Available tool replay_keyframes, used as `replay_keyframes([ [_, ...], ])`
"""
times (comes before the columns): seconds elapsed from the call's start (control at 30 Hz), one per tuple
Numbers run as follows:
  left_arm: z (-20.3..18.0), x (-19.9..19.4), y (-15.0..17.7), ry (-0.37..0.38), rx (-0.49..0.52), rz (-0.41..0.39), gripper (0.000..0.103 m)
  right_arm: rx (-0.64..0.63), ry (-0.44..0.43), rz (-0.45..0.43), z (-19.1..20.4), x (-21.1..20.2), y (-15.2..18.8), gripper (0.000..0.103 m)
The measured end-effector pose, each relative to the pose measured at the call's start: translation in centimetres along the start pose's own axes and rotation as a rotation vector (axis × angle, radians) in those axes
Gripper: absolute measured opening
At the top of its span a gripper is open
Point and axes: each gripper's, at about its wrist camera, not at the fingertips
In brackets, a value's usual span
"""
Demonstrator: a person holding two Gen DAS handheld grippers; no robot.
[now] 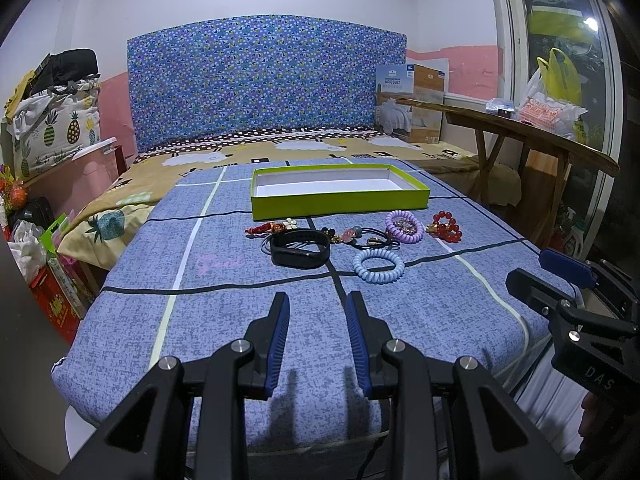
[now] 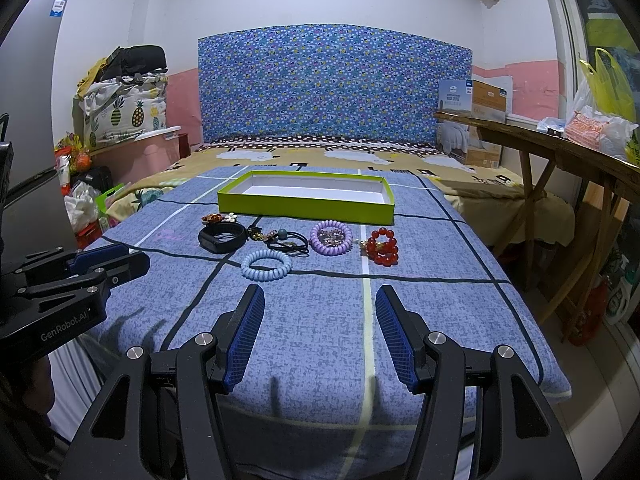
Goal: Organize jewelry
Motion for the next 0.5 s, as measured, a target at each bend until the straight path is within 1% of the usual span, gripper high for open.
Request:
replay_keyframes([
  [0.5, 0.0, -0.02, 0.02, -0.002, 0.002, 0.003, 0.031, 0.001, -0.001, 0.003, 0.14, -0.46, -0.19, 0.058],
])
Point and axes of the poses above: each gripper's, at about its wrist camera, not at the fingertips, and x roughly the way its jaws point, z to its left, y to its underside, and after that the axes turned 13 degrees about -y, right-handed
